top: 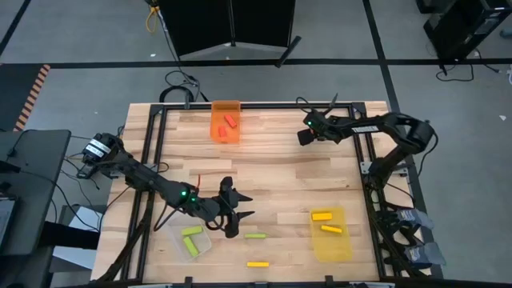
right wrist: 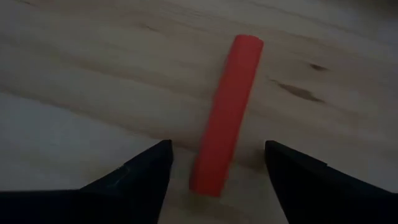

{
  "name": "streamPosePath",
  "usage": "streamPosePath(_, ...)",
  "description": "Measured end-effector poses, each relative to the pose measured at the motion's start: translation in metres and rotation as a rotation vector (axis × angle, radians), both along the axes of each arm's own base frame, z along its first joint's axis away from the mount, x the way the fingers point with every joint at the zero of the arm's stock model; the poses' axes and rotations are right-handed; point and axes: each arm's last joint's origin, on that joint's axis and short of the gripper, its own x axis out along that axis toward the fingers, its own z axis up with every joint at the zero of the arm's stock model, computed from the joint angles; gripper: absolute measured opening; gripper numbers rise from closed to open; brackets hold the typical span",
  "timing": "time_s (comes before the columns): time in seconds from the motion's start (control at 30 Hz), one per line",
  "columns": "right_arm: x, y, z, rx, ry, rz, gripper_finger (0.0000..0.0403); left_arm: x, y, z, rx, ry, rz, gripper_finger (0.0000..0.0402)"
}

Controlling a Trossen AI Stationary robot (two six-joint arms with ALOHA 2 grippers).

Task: Sort blocks
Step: Put the red block into the orange bin

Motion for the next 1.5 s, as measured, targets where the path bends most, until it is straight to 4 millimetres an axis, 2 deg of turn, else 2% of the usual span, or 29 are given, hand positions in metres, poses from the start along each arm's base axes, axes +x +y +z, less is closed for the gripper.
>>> streamPosePath(0.23,0.004,-0.004,-0.008,-0.005,-0.002,-0.001,0.0196,0.000,0.000,0.000,0.003,0.001,-0.001,0.0207)
streamPosePath(0.5,0.005,-0.003,-0.005,-0.007,-0.016,0.038,0.0071,0.000,0.000,0.000,-0.002,0.001,0.001,0.0207)
streamPosePath(0.67,0.017,0.012,0.002,-0.024,-0.067,0.138,0.0070,0.000,-0.001,0.000,-0.022,0.000,0.006,0.0207)
streamPosePath(0.9,0.066,0.040,0.030,-0.132,-0.383,0.360,0.0070,-0.001,-0.002,0.002,-0.029,-0.014,0.003,0.0207)
streamPosePath(1.1,0.122,0.061,0.067,-0.227,-0.497,0.538,0.0070,-0.009,0.003,0.023,-0.047,-0.101,0.059,0.0207)
streamPosePath(1.27,0.167,0.064,0.094,-0.296,-0.556,0.642,0.0070,-0.023,-0.001,0.041,-0.037,-0.150,0.072,0.0207)
streamPosePath(1.4,0.202,0.057,0.098,-0.306,-0.580,0.700,0.0070,-0.032,-0.007,0.042,0.000,-0.142,0.102,0.0207)
streamPosePath(1.5,0.228,0.048,0.092,-0.306,-0.588,0.728,0.0070,-0.035,-0.011,0.040,0.003,-0.130,0.126,0.0207)
